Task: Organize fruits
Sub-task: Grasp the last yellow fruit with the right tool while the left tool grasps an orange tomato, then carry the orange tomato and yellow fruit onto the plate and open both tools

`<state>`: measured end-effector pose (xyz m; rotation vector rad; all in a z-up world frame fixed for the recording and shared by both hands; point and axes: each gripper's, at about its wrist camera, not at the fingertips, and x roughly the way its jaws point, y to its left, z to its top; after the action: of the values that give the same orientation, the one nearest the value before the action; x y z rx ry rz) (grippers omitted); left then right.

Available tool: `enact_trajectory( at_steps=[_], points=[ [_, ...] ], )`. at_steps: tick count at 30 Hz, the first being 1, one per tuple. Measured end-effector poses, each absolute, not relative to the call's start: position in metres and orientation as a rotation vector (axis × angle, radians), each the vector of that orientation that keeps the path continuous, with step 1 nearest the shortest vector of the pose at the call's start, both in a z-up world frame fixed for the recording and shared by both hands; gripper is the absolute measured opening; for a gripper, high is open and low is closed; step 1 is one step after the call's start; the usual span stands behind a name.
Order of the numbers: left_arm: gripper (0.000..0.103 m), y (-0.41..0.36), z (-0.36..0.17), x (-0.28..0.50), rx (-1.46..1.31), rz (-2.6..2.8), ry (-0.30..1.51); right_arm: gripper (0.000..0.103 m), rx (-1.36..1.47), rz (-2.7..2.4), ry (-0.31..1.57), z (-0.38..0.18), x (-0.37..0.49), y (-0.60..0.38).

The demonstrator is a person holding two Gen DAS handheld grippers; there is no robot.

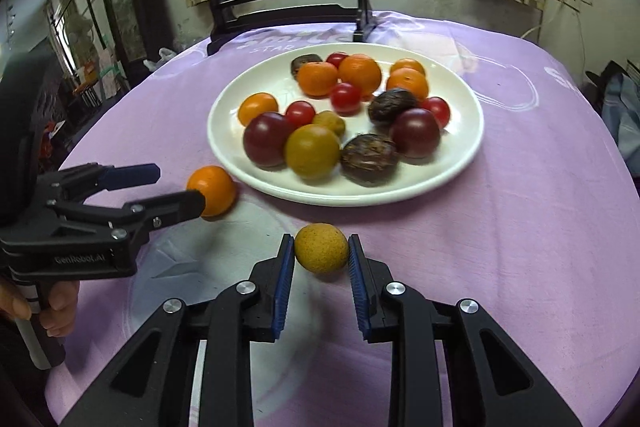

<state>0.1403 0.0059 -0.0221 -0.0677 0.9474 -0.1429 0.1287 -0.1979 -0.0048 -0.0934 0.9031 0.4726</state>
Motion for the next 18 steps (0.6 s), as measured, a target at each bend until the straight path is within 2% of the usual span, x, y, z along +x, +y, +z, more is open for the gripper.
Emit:
enact_trajectory(
  at_steps=[3,4,5,8,13,18],
  points=[
    [0.080,0.000,-0.031,0.145,-0.061,-0.149,0.972,0.028,-0.088,0.483,0.899,-0.004,0.129,-0.199],
    [0.075,-0.003,-0.033,0.146,-0.057,-0.150,0.978,0.028,-0.090,0.493,0.900,-0.005,0.128,-0.198],
    [0.063,-0.005,-0.036,0.148,-0.049,-0.151,0.984,0.028,-0.094,0.500,0.901,-0.005,0.128,-0.197],
    [0.037,-0.014,-0.039,0.154,-0.004,-0.137,0.973,0.028,-0.118,0.511,0.898,-0.005,0.126,-0.191],
    [0.037,-0.019,-0.033,0.149,0.008,-0.144,0.971,0.028,-0.093,0.509,0.876,0.002,0.126,-0.196],
    [0.037,-0.021,-0.001,0.133,0.024,-0.173,0.901,0.027,-0.062,0.502,0.826,0.019,0.122,-0.202]
  ],
)
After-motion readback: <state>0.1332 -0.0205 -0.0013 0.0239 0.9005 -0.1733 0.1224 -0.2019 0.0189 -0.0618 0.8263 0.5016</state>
